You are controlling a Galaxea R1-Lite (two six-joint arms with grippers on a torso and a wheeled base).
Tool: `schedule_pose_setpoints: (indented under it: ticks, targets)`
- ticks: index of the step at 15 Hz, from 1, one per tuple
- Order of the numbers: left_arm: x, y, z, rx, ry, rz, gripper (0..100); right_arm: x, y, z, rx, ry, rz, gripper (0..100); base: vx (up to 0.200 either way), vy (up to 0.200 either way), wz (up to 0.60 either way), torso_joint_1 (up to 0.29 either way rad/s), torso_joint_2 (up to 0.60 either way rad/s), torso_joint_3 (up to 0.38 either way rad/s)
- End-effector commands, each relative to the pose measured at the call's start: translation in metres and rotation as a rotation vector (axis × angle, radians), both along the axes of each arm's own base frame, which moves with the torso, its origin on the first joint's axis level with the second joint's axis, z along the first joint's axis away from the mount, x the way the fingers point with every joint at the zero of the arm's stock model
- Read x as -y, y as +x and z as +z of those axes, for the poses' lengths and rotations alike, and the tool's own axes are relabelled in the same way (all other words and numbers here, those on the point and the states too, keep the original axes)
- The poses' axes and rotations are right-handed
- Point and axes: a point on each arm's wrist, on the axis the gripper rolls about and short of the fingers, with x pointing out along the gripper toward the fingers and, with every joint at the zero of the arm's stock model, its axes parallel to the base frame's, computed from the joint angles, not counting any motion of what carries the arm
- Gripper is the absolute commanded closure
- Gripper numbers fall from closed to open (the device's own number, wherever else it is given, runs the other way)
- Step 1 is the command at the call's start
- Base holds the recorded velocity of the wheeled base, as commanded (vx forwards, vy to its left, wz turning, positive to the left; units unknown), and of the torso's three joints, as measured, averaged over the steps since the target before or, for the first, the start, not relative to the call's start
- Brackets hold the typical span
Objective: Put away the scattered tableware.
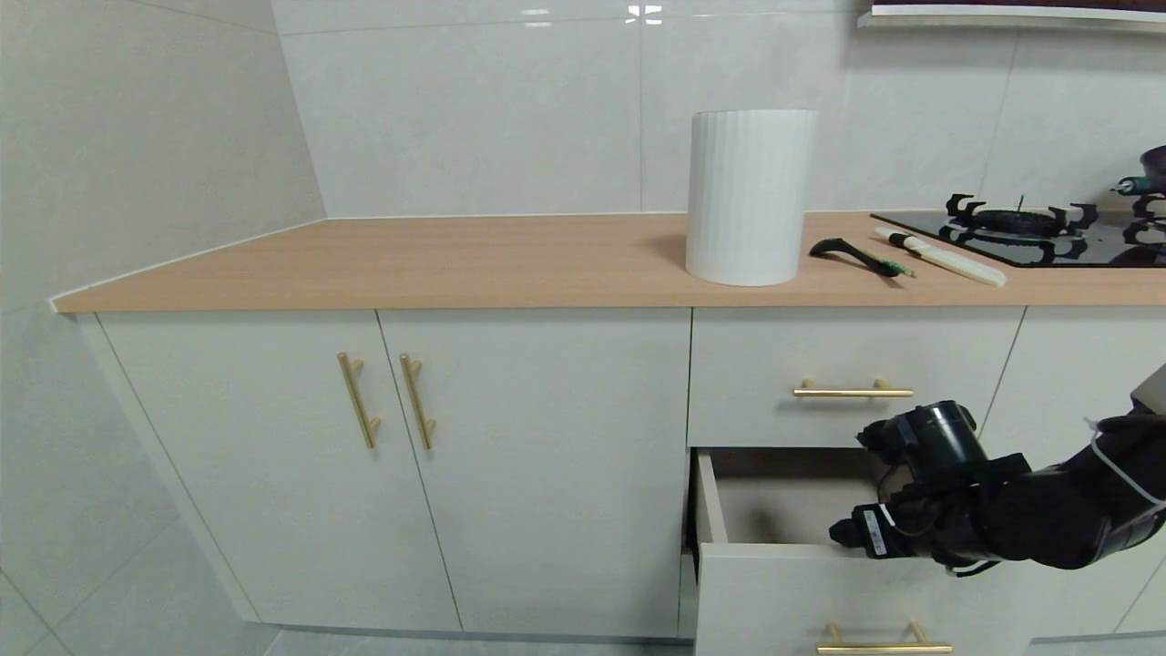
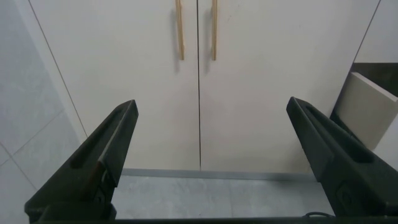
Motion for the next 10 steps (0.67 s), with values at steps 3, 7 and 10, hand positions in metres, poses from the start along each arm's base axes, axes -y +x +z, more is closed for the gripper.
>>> schedule_pose_setpoints:
  ticks: [3,7,10]
  targets:
    - [0.0,0.0,0.0,0.001,0.0,0.001,0,0.0,-0.011,0.009,-0.045,-0.038,0.049,0,0.0,0.0,0.0,0.0,0.0,0.0]
    - [0.0,0.0,0.0,0.001,0.0,0.001,0,-0.003,-0.021,0.011,-0.109,-0.071,0.088,0,0.0,0.0,0.0,0.0,0.0,0.0]
    - [0.0,0.0,0.0,-0.001,0.0,-0.001,0,-0.003,-0.026,0.012,-0.146,-0.085,0.1,0,0.0,0.0,0.0,0.0,0.0,0.0]
